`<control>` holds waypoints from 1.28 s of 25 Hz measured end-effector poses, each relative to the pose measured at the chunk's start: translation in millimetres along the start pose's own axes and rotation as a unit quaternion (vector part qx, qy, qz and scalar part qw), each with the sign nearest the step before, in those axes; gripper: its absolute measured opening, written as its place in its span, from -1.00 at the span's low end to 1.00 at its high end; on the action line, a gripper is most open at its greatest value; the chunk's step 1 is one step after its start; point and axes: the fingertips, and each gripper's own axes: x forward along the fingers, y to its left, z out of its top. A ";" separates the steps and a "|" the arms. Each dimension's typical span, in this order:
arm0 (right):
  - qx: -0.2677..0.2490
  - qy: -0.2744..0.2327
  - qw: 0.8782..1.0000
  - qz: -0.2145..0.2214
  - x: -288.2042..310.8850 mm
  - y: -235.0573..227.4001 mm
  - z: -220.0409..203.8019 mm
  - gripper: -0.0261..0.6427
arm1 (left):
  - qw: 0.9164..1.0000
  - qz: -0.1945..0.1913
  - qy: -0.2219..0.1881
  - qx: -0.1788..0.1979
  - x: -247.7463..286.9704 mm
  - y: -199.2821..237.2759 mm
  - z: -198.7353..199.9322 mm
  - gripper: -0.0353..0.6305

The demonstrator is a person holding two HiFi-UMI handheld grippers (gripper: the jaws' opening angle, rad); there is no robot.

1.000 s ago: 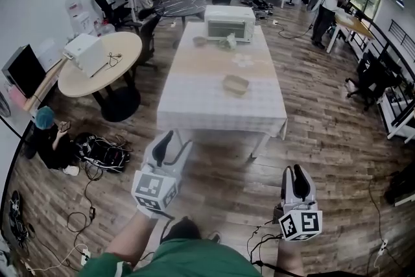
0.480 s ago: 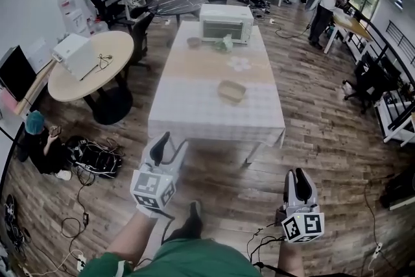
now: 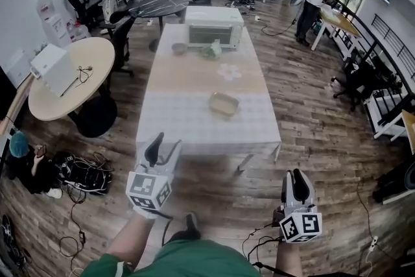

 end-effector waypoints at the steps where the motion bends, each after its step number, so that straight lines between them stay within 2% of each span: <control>1: -0.001 0.002 1.000 -0.004 10.4 2.0 -0.1 -0.64 | 1.000 -0.001 -0.001 -0.003 7.4 10.0 -0.1 -0.22; 7: -0.006 0.010 1.000 -0.011 66.2 18.7 0.1 -0.64 | 1.000 -0.013 0.000 -0.018 43.6 57.0 -6.4 -0.22; 18: -0.003 0.031 1.000 -0.003 133.1 20.1 -5.0 -0.64 | 0.999 -0.016 0.002 -0.032 90.1 97.0 -9.1 -0.23; 26: 0.029 0.044 0.998 0.029 222.3 -19.3 -33.2 -0.64 | 1.000 0.024 0.017 -0.012 140.1 121.3 -15.9 -0.23; 32: 0.047 0.050 0.995 0.066 313.3 -65.2 -39.9 -0.64 | 0.997 0.062 0.034 -0.003 208.4 131.7 -20.7 -0.23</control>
